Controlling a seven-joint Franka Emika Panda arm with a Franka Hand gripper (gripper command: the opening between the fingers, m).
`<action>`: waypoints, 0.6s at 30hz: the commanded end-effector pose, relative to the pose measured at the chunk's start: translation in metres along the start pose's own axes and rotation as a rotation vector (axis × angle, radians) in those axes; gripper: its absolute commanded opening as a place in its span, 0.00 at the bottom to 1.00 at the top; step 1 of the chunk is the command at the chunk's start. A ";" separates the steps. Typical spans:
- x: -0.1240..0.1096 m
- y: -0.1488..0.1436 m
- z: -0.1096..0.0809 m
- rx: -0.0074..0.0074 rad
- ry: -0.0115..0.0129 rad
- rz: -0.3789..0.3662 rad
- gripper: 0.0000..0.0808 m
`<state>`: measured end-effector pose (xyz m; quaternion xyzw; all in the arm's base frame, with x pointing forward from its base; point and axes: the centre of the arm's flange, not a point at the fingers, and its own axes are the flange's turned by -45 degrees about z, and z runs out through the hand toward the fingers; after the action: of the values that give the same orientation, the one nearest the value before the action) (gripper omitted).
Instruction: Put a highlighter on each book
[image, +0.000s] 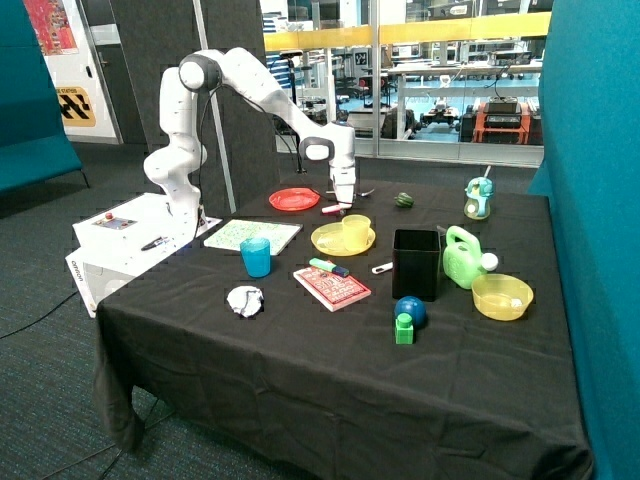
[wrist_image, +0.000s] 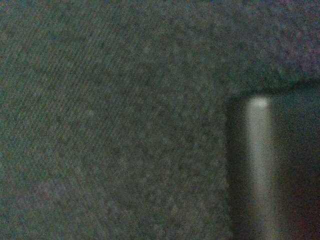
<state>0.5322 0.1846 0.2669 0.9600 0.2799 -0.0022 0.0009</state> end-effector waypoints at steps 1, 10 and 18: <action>-0.007 -0.003 0.002 0.0006 0.0047 0.001 0.49; -0.009 -0.007 0.000 0.0006 0.0047 -0.002 0.15; -0.011 -0.004 -0.001 0.0006 0.0047 0.004 0.00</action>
<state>0.5228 0.1840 0.2665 0.9601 0.2798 -0.0007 0.0021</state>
